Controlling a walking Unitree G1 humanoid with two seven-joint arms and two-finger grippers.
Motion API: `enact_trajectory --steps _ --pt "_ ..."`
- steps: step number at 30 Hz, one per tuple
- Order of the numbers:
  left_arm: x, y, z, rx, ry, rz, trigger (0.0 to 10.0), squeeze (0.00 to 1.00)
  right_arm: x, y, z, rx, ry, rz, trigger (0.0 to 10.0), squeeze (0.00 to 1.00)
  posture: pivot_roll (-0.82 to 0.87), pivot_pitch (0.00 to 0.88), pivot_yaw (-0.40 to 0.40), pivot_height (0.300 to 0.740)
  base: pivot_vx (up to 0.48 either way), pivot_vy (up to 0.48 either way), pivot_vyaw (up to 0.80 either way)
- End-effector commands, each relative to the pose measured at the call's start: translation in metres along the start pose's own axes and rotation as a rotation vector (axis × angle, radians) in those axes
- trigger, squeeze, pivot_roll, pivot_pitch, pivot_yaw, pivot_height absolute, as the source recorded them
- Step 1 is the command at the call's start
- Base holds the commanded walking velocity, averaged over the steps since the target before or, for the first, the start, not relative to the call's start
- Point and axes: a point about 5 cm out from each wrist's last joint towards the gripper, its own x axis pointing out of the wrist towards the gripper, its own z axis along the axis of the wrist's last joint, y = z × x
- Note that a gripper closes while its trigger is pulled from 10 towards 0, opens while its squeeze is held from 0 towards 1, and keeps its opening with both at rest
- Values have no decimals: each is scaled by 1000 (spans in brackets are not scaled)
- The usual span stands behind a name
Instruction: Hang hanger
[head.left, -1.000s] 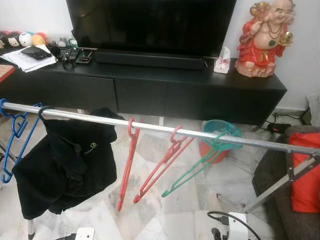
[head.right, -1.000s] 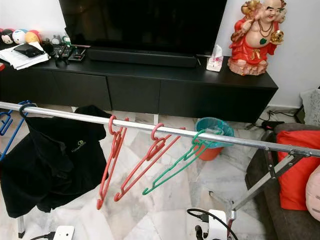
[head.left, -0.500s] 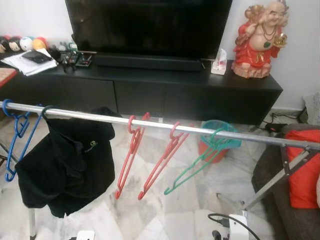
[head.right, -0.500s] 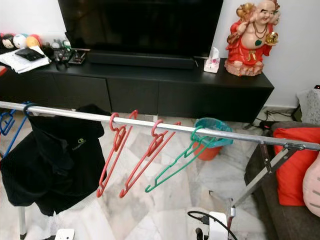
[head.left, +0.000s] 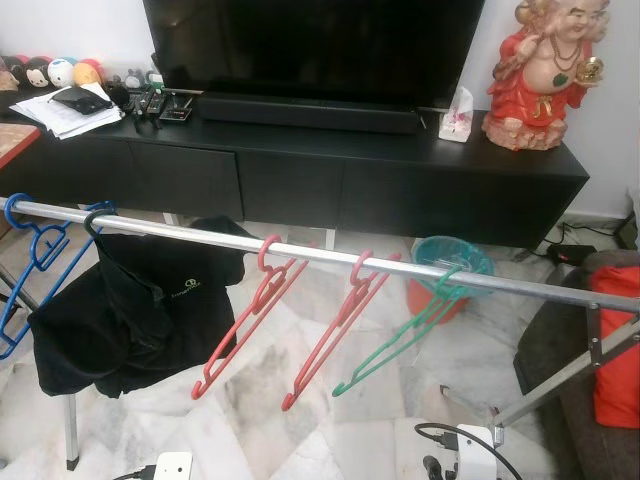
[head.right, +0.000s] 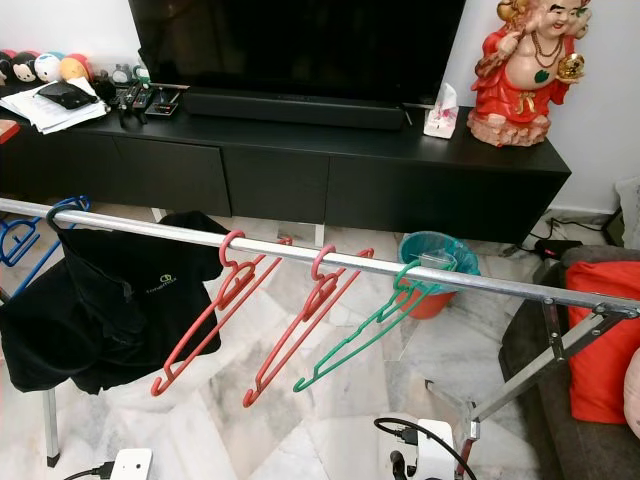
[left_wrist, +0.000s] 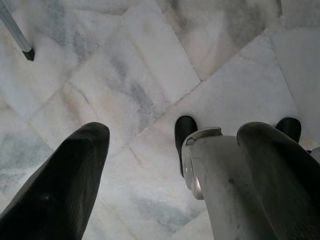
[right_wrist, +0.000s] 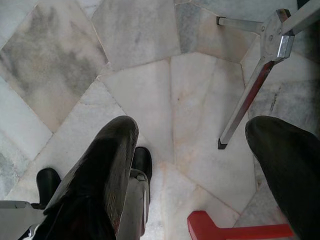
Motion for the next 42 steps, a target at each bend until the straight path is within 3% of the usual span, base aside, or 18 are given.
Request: enact_trajectory --steps 1,42 --pt "-1 -1 -7 1 32 0 10000 0 0 -3 0 2 -1 -6 10000 0 10 0 -54 740 0 337 0" --pt "-3 4 -15 18 55 1 10000 0 0 -1 2 2 -4 -4 10000 0 13 0 -47 740 0 272 0"
